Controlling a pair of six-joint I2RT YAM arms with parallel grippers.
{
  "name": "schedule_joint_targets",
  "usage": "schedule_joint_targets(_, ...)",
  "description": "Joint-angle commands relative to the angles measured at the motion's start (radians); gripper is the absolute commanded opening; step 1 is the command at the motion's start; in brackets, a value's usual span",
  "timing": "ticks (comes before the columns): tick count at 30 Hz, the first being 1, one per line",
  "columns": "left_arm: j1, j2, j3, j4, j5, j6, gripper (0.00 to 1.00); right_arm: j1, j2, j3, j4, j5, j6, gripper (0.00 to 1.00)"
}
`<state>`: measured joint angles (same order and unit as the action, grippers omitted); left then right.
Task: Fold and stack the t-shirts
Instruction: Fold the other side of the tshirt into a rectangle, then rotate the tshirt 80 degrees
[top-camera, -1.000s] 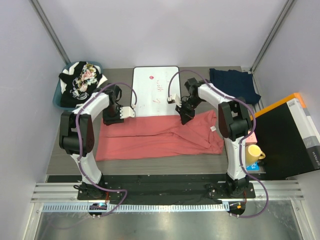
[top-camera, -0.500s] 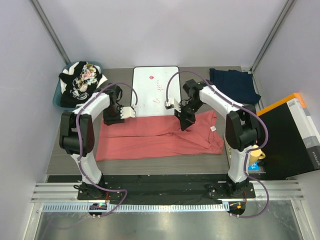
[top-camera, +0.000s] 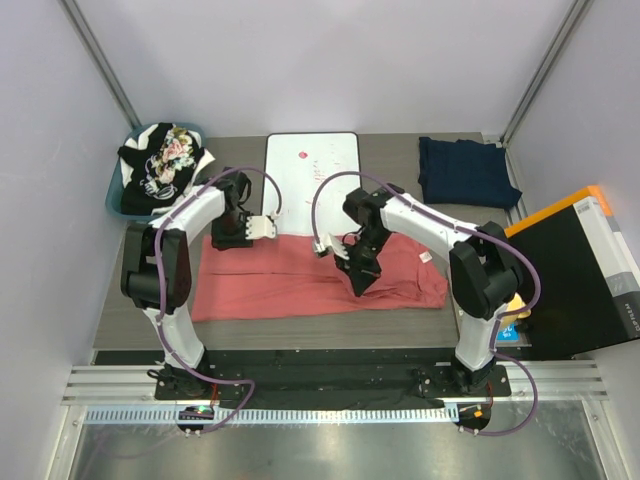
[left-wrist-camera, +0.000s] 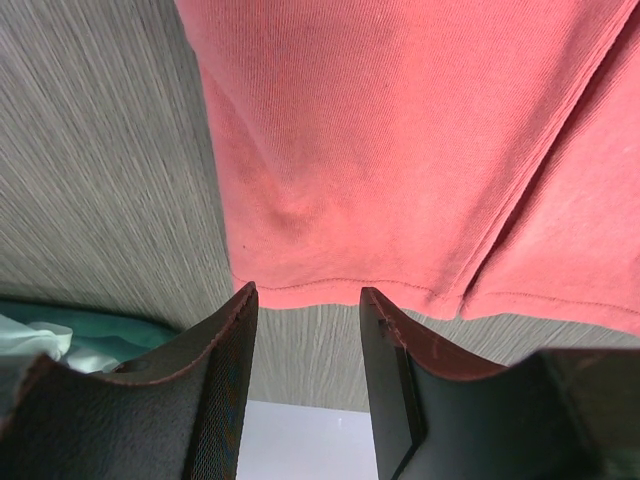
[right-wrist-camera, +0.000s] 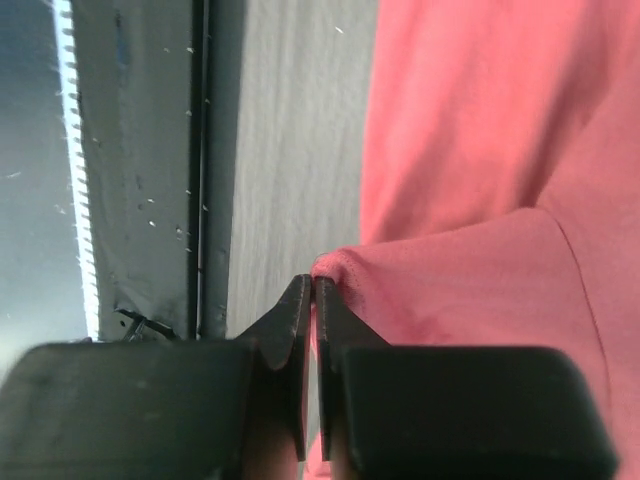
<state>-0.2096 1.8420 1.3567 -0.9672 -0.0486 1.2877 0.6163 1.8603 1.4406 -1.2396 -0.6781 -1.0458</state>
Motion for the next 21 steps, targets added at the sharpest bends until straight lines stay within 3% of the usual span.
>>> schedule_joint_targets(1,-0.008,-0.018,0.013,0.001,-0.008,0.027,0.46,0.060,-0.064,0.012,-0.046,-0.043,0.003,0.28)
schedule_joint_targets(4,-0.014,-0.007,0.013,0.008,-0.016,0.033,0.46,0.069,-0.079,0.012,-0.041,-0.023,0.004,0.55)
schedule_joint_targets(9,-0.024,0.003,0.036,0.016,-0.019,0.030,0.47,0.042,-0.124,-0.026,0.021,0.095,0.049,0.59)
schedule_joint_targets(12,-0.031,-0.003,0.054,0.004,-0.017,0.021,0.47,-0.073,-0.125,-0.040,0.139,0.184,0.156,0.57)
schedule_joint_targets(15,-0.037,-0.015,0.061,-0.013,-0.022,0.021,0.47,-0.209,-0.075,-0.023,0.305,0.312,0.285,0.42)
schedule_joint_targets(16,-0.042,-0.017,0.061,-0.019,-0.026,0.019,0.47,-0.234,-0.055,-0.013,0.352,0.340,0.299,0.28)
schedule_joint_targets(19,-0.054,-0.030,0.058,-0.031,-0.030,0.002,0.47,-0.314,0.012,0.041,0.382,0.394,0.308,0.07)
schedule_joint_targets(21,-0.060,-0.052,0.053,-0.034,-0.024,-0.007,0.47,-0.338,0.030,0.072,0.385,0.396,0.296,0.04)
